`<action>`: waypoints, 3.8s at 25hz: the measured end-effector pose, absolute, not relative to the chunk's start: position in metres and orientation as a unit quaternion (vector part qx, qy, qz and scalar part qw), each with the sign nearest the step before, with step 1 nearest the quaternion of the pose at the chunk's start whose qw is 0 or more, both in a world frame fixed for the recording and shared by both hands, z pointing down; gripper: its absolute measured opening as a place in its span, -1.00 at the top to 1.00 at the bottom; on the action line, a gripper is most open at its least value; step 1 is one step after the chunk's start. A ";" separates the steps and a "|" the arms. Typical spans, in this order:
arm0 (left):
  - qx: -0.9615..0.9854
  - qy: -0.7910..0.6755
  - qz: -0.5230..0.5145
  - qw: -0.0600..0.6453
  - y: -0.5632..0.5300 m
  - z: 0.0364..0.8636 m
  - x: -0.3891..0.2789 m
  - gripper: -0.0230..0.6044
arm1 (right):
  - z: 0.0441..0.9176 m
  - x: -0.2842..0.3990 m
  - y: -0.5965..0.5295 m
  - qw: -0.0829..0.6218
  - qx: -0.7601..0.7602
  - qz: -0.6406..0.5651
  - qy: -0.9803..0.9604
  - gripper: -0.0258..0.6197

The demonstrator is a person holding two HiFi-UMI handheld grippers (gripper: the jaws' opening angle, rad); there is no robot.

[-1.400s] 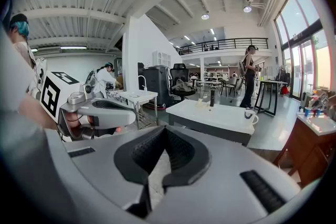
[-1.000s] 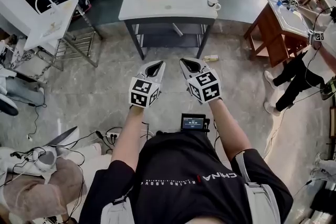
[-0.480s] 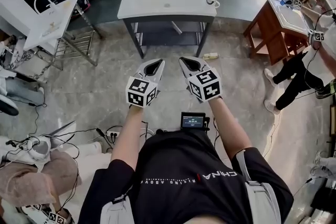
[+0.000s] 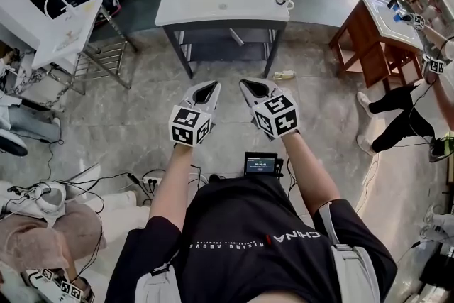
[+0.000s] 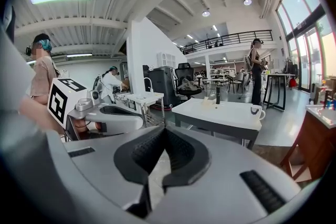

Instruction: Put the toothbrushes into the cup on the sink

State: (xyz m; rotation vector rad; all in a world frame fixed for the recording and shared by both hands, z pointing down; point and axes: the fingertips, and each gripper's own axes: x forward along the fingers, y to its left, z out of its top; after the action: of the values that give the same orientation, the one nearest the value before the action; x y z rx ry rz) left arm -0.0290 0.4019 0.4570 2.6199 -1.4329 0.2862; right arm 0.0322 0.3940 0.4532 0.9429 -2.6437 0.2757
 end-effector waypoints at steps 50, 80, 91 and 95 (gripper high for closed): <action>0.890 -0.430 0.072 0.132 0.158 0.493 -0.126 0.91 | 0.483 -0.061 0.149 0.213 0.349 0.100 -0.907 0.89; 0.852 -0.495 0.076 0.152 -0.125 0.496 -0.160 0.91 | 0.495 -0.096 -0.150 0.186 0.304 0.149 -0.922 0.89; 0.847 -0.491 0.091 0.183 -0.177 0.523 -0.195 0.91 | 0.519 -0.122 -0.195 0.210 0.302 0.168 -0.914 0.89; 0.854 -0.479 0.099 0.178 -0.211 0.522 -0.210 0.91 | 0.514 -0.135 -0.226 0.213 0.321 0.165 -0.908 0.89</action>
State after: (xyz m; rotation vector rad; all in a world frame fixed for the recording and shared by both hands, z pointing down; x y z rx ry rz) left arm -0.2102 -0.2114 0.5220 2.4160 -1.3546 0.2798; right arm -0.1349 -0.2259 0.5144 0.8898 -2.5208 0.4586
